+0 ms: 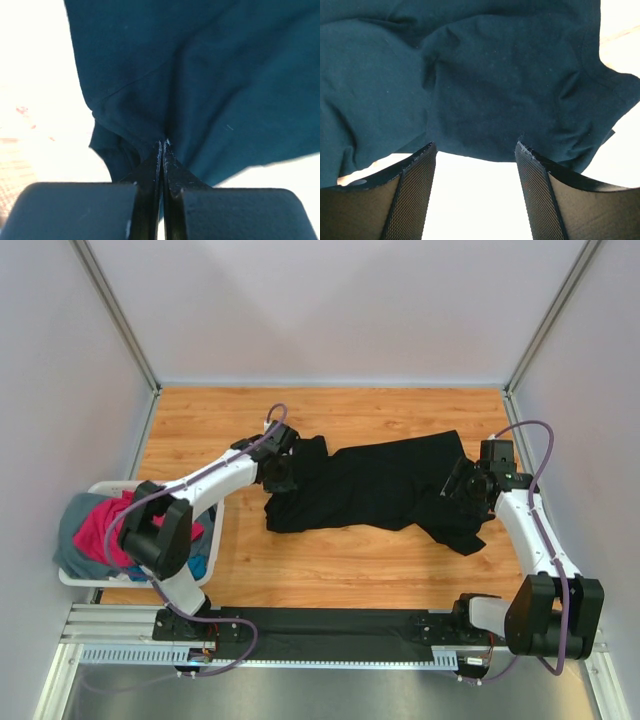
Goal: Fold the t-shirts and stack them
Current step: Flatten the tshirt out
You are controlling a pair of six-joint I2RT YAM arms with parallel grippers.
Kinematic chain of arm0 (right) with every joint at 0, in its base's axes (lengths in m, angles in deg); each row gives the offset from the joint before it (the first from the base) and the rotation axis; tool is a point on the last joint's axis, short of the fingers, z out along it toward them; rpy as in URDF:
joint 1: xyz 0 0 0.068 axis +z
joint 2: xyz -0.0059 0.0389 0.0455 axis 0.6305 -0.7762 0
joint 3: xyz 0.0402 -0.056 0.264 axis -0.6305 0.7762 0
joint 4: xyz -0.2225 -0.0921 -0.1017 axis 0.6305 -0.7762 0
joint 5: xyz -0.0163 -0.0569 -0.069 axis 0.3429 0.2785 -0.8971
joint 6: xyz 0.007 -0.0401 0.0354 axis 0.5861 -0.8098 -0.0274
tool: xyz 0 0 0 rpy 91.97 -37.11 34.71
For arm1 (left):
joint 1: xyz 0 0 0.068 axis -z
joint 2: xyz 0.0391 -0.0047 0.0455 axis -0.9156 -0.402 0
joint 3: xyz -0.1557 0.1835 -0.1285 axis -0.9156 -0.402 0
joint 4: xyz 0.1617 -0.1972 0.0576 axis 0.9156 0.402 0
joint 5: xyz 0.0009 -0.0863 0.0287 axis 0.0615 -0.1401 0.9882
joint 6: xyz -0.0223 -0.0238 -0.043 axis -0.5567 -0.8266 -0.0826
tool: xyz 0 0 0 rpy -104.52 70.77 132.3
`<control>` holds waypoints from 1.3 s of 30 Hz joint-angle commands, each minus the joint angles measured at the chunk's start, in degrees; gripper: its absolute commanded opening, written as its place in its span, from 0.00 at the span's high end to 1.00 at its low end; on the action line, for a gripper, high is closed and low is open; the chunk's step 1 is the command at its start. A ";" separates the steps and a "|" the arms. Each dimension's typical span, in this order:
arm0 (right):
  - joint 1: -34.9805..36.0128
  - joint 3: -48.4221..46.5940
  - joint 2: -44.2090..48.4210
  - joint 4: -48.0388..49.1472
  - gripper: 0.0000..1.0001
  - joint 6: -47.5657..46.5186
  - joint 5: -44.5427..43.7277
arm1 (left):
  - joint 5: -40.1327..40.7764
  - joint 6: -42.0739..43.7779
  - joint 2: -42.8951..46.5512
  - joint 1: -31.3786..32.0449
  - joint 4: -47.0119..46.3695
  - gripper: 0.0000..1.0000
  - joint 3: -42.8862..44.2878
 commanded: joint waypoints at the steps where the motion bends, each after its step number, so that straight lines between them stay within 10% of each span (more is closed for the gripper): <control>1: 0.19 -2.68 -0.27 2.00 0.34 0.62 0.76 | -4.02 4.11 9.27 -0.02 -4.25 1.00 -1.23; 13: 0.19 -2.94 1.14 2.09 0.35 2.38 1.02 | -11.86 7.02 38.62 6.30 -10.95 1.00 -21.98; 24: 0.36 -0.39 2.37 1.13 0.35 2.82 2.78 | -9.30 5.87 33.12 28.44 -6.63 1.00 -25.77; 26: 0.36 -0.57 2.37 0.60 0.34 2.73 3.04 | -5.90 4.30 27.58 31.08 -2.52 0.68 -22.35; 28: 0.54 -0.74 2.37 -0.10 0.33 2.73 3.04 | -0.11 0.62 23.79 31.71 1.88 0.01 -19.28; 39: 0.98 -0.92 3.16 -0.19 0.32 2.20 3.04 | 9.43 -8.09 34.58 20.74 5.68 0.00 -13.02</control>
